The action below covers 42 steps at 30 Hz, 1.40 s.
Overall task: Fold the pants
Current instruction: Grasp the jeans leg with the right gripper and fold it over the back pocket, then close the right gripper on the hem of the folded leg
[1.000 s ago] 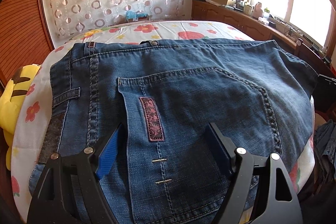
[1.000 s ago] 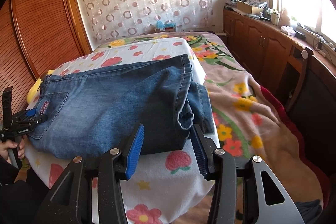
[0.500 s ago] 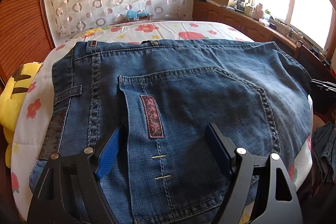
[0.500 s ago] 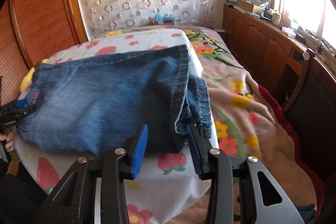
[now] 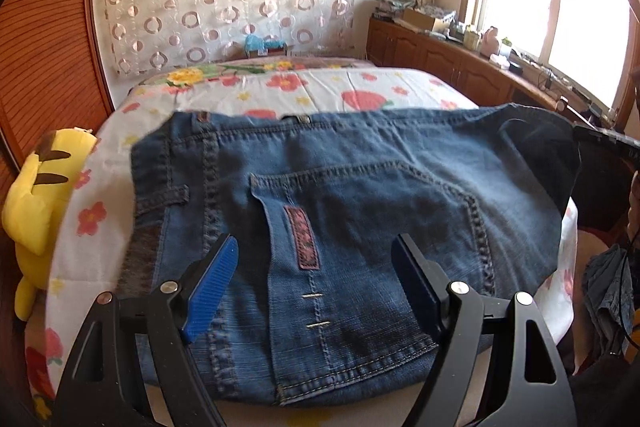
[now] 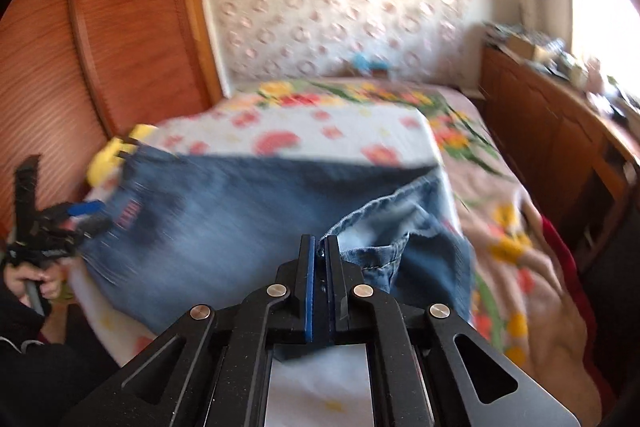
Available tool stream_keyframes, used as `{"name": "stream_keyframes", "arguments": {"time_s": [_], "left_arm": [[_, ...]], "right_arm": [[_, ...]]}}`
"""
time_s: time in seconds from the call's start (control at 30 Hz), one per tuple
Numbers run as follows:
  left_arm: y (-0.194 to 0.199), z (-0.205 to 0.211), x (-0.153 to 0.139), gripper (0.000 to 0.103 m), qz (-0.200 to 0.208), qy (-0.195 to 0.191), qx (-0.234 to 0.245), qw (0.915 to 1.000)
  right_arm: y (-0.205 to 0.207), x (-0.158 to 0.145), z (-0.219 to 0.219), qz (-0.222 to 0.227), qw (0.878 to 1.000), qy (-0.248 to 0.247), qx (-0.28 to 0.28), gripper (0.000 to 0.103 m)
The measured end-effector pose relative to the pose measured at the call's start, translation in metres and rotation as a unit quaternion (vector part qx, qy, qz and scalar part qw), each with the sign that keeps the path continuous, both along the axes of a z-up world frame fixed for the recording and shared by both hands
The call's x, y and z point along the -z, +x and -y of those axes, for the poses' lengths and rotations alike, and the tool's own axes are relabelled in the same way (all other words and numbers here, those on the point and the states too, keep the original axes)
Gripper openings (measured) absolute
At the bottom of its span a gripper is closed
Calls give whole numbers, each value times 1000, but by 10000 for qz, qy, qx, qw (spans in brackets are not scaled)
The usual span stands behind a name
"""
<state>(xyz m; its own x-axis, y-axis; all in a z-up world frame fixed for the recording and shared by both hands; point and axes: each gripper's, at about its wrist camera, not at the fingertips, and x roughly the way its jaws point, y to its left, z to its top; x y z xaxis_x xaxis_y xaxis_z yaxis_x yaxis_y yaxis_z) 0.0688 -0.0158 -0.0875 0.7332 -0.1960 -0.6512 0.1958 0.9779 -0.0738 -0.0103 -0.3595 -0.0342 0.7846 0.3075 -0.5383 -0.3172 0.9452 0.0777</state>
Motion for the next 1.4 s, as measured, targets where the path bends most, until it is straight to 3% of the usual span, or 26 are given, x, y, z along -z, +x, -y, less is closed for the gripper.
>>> {"name": "stream_keyframes", "arguments": {"time_s": [0.27, 0.53, 0.77, 0.87, 1.0, 1.07, 1.13, 1.4], "left_arm": [[-11, -23, -17, 80, 218, -79, -254, 9994], [-18, -50, -16, 80, 230, -153, -530, 9982], [-18, -57, -10, 80, 145, -224, -606, 9978], [-17, -54, -8, 80, 121, -223, -567, 9981], [-15, -50, -5, 80, 81, -234, -505, 9984], [-14, -47, -4, 80, 63, -243, -474, 9986], [-12, -42, -4, 80, 38, -257, -412, 9988], [1, -14, -8, 80, 52, -213, -25, 9998]], "right_arm": [[8, -52, -83, 500, 9918, 61, -1178, 4], [11, -67, -157, 567, 9782, -6, -1999, 4], [26, -59, -179, 391, 9800, -187, -1941, 4], [36, -61, -164, 395, 9805, -216, -1915, 4], [19, -67, -156, 472, 9804, -279, -1891, 9], [15, -70, -157, 522, 9804, -307, -1876, 15], [11, -69, -156, 554, 9810, -349, -1825, 36], [10, -49, -122, 405, 9893, -396, -1344, 37]]}}
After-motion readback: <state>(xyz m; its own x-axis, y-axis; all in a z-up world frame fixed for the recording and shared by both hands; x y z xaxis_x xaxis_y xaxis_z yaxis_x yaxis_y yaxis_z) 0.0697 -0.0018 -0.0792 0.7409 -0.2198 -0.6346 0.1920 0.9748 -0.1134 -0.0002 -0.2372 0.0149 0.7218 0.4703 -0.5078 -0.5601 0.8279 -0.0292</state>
